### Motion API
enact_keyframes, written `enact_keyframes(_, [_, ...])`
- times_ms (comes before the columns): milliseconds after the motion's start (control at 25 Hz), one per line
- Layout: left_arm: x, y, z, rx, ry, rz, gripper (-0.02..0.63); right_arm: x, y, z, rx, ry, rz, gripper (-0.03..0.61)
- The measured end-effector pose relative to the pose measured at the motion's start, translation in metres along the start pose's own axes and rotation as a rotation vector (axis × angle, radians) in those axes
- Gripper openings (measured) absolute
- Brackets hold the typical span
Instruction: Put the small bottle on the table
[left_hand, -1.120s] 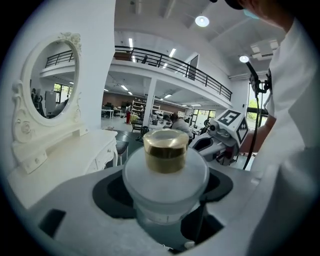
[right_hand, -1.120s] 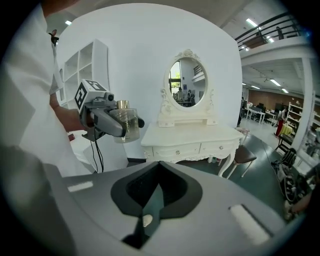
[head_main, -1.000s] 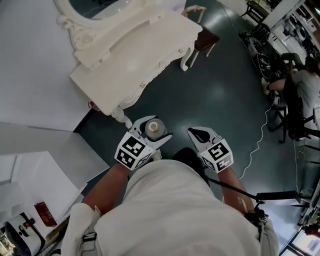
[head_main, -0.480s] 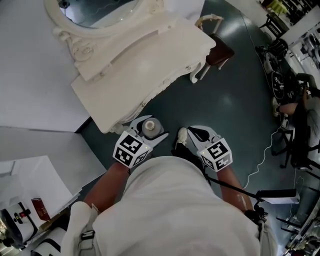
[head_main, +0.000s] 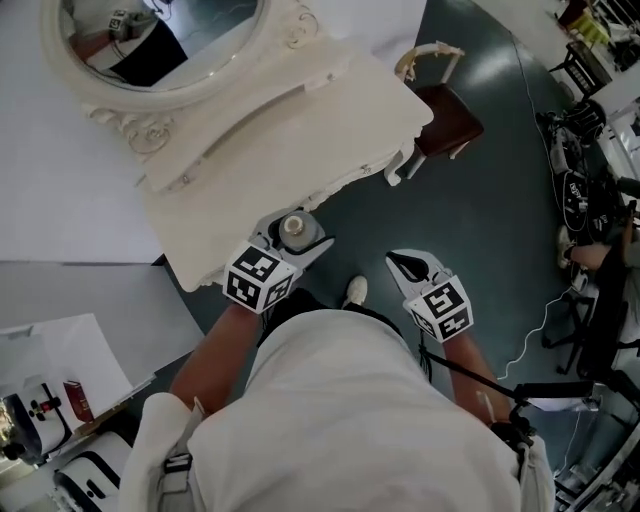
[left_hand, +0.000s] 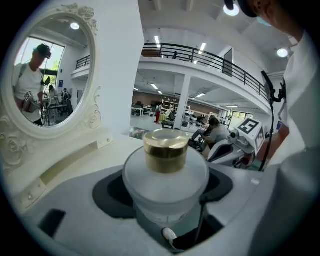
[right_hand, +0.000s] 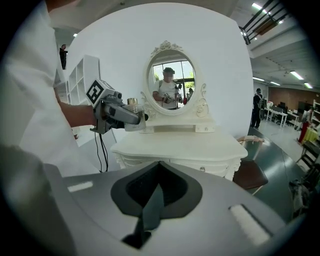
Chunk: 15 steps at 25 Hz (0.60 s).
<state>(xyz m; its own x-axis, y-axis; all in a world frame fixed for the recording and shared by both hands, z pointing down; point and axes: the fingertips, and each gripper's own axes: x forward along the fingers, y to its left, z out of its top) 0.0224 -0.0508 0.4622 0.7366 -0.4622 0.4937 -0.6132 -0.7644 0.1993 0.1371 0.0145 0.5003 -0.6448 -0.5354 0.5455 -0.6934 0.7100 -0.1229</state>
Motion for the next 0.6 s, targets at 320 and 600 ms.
enact_keyframes(320, [0.068, 0.084, 0.046, -0.058, 0.005, 0.114, 0.339, 0.029, -0.075, 0.017, 0.042, -0.004, 0.029, 0.002])
enact_keyframes(600, [0.124, 0.183, 0.085, -0.093, -0.026, 0.173, 0.339, 0.064, -0.149, 0.067, 0.025, 0.007, -0.001, 0.002])
